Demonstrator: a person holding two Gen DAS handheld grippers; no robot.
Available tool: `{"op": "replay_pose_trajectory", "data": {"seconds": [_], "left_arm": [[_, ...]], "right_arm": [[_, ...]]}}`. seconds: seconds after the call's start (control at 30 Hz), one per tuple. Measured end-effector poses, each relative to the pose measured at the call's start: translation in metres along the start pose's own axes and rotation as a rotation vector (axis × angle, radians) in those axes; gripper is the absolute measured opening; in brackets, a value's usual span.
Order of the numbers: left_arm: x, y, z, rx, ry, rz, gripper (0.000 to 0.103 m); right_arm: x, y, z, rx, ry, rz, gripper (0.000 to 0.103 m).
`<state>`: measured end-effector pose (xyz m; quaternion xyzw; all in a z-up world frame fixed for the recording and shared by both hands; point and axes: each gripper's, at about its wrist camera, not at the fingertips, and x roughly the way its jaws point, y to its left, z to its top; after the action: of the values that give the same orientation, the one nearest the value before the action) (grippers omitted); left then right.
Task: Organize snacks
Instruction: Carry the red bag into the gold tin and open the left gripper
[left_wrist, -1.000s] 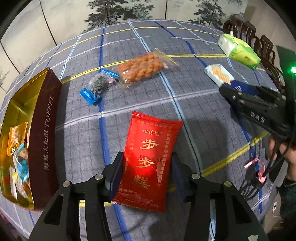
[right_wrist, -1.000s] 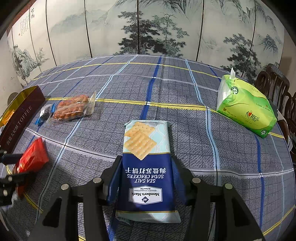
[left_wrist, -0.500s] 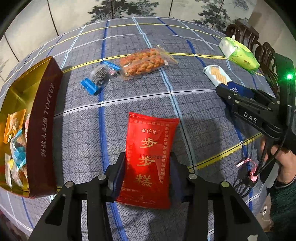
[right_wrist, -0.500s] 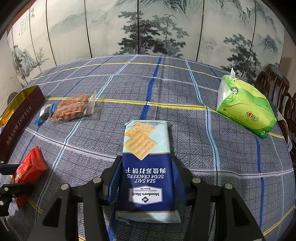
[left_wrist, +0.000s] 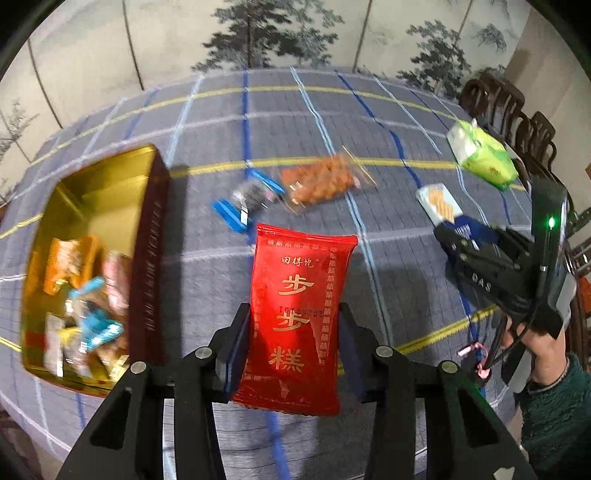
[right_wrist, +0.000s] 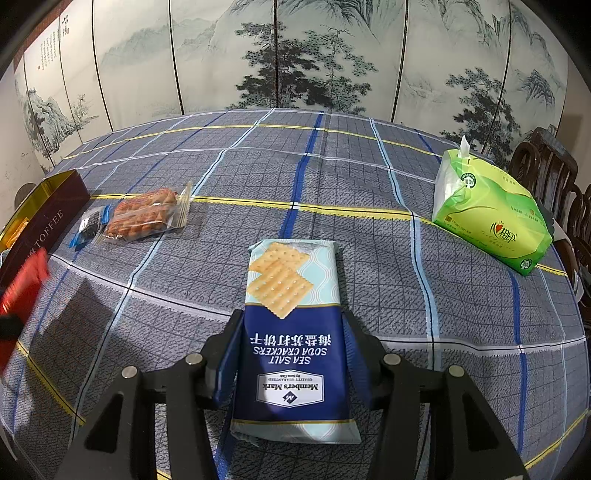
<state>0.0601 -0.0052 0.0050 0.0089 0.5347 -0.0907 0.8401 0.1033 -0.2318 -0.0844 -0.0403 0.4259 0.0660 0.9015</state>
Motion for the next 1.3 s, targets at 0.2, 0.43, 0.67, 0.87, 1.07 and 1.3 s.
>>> {"op": "replay_pose_trajectory", "data": {"seconds": [0.2, 0.43, 0.67, 0.87, 1.07, 1.3], "left_arm": [[-0.021, 0.030, 0.010, -0.043, -0.035, 0.050, 0.040], [-0.034, 0.073, 0.014, -0.125, -0.057, 0.116, 0.040], [-0.035, 0.115, 0.007, -0.195, -0.048, 0.182, 0.040], [-0.028, 0.145, -0.002, -0.238, -0.031, 0.218, 0.040], [-0.020, 0.161, -0.008, -0.239, -0.011, 0.247, 0.040], [-0.011, 0.174, -0.016, -0.236, 0.013, 0.264, 0.040]], "right_arm": [[0.000, 0.000, 0.000, 0.000, 0.000, 0.000, 0.052], [0.000, 0.000, 0.000, 0.000, 0.000, 0.000, 0.052], [0.000, 0.000, 0.000, 0.000, 0.000, 0.000, 0.052], [0.000, 0.000, 0.000, 0.000, 0.000, -0.001, 0.052], [0.000, 0.000, 0.000, 0.000, 0.000, -0.001, 0.052], [0.000, 0.001, 0.000, -0.001, 0.000, -0.001, 0.052]]}}
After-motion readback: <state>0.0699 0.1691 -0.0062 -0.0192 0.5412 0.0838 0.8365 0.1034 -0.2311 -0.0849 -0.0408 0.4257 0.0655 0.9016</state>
